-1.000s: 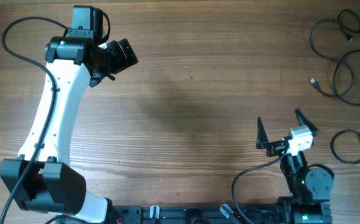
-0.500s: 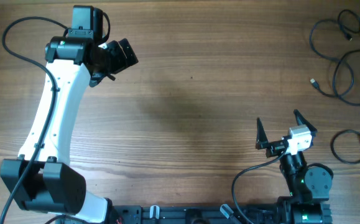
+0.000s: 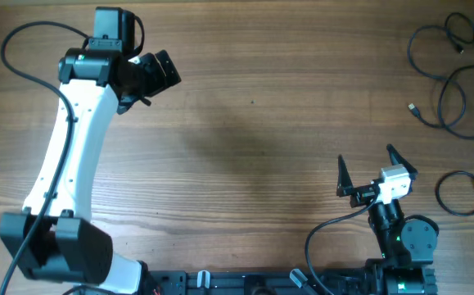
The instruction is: Untangle cables
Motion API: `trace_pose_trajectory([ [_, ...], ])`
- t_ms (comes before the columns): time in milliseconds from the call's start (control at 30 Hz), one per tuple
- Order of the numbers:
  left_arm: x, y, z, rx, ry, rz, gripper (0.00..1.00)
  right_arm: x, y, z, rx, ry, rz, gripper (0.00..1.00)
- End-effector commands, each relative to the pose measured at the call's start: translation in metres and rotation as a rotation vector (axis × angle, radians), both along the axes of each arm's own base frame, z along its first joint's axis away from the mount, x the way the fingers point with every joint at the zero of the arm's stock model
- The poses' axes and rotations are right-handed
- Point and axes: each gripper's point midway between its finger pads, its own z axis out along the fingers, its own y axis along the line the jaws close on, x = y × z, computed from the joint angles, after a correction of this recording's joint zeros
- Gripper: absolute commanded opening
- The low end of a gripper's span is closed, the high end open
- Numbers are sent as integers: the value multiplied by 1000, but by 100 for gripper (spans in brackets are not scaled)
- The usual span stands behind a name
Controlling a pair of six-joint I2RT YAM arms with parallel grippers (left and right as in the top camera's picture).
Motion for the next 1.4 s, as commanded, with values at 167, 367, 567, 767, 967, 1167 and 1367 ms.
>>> trace_pose_trajectory([
  [167, -6, 4, 117, 75, -507, -106, 100, 1, -2, 0, 6, 0, -16, 100],
  [367, -50, 8, 131, 105, -803, -123, 100, 1, -3, 0, 6, 0, -17, 100],
  [567, -107, 17, 103, 106, -1036, -92, 100, 1, -2, 0, 6, 0, -16, 99],
  [767, -139, 33, 48, 132, -1094, -41, 100, 1, -3, 0, 6, 0, -17, 100],
  [967, -151, 39, 28, 179, -1129, -31, 100, 1, -2, 0, 6, 0, -16, 100],
  [1167, -154, 43, 15, 213, -1141, -22, 100, 1, -2, 0, 6, 0, -16, 100],
  [1367, -156, 46, -9, 218, -1121, -13, 100, 1, -2, 0, 6, 0, -16, 100],
])
